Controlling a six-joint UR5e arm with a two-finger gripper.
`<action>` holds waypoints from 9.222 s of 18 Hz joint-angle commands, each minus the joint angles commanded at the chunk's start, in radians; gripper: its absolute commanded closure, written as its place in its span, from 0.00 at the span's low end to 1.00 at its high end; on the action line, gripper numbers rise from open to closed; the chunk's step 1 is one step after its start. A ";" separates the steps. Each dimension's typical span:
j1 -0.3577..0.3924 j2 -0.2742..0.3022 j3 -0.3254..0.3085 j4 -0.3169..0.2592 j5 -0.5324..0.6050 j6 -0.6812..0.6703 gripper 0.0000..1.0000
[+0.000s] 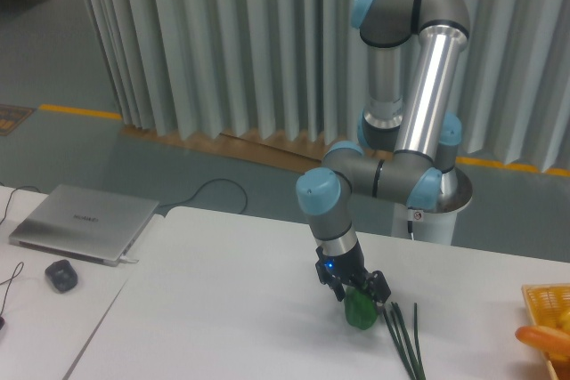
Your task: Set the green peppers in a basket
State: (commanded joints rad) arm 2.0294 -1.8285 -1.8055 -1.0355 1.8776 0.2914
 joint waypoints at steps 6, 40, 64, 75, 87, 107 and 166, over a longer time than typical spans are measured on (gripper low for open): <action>0.002 -0.018 -0.011 0.005 0.005 0.002 0.00; -0.037 -0.074 -0.048 0.057 0.066 -0.023 0.25; 0.176 0.037 -0.029 0.046 0.058 0.089 0.40; 0.393 0.130 0.069 0.038 -0.090 0.176 0.40; 0.615 0.051 0.146 0.038 -0.107 0.285 0.40; 0.890 -0.064 0.186 0.051 -0.258 0.772 0.40; 0.284 0.201 0.238 -0.357 -0.229 0.979 0.00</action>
State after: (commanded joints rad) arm 2.3133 -1.6278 -1.5677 -1.3928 1.6490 1.2702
